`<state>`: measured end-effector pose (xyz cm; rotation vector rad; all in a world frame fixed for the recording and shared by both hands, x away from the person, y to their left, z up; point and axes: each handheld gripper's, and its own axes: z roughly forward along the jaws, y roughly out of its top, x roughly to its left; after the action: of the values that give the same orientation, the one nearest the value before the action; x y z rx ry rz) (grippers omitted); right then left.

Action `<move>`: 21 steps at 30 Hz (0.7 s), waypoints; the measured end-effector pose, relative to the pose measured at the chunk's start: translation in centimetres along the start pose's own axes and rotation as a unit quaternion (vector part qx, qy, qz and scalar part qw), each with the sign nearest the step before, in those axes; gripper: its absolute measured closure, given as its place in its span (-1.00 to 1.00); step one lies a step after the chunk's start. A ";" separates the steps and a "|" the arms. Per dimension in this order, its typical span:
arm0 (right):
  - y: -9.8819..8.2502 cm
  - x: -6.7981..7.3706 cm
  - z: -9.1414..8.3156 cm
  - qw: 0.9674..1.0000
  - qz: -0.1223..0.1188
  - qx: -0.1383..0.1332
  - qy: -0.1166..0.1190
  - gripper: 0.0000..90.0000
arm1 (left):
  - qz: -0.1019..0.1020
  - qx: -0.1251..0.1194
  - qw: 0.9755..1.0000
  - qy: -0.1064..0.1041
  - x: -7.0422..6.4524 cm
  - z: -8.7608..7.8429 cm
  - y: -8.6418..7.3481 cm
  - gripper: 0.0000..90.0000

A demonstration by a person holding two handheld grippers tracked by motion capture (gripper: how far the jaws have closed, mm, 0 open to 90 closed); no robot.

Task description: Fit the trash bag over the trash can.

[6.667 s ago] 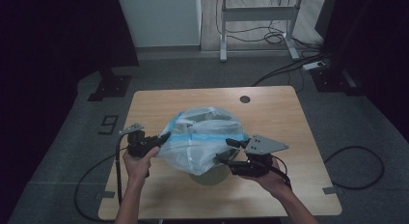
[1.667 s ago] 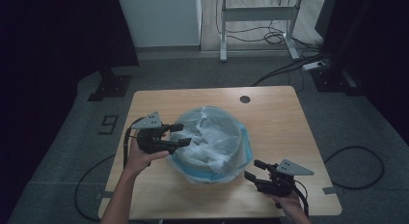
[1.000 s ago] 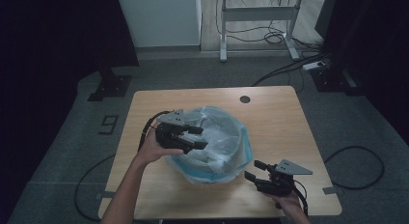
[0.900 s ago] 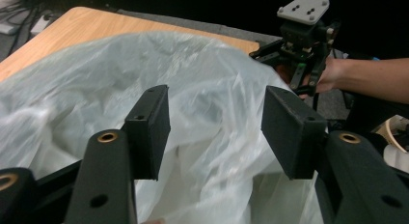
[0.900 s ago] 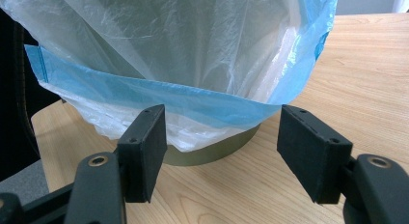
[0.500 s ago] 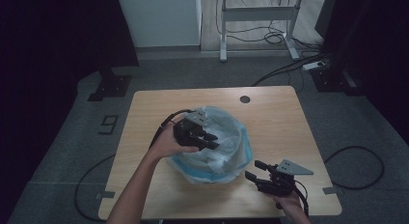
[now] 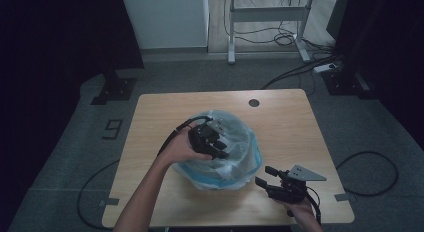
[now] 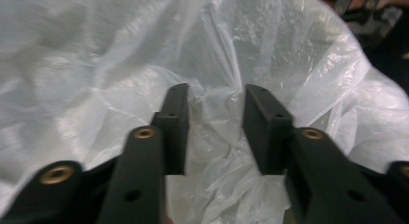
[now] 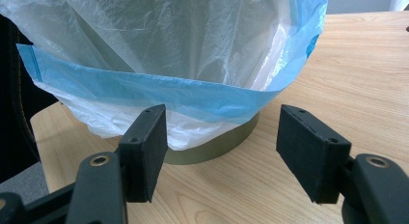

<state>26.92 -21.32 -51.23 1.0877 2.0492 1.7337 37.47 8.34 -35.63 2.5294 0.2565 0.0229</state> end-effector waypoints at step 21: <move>-0.2 0.2 0.4 1.000 -0.003 0.010 -0.001 -0.23 | -0.040 0.003 0.999 0.019 0.3 -3.7 -4.9 0.28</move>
<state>26.93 -20.88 -51.51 1.0881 2.0703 1.7120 36.63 14.42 -35.35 2.5252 0.3740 0.0377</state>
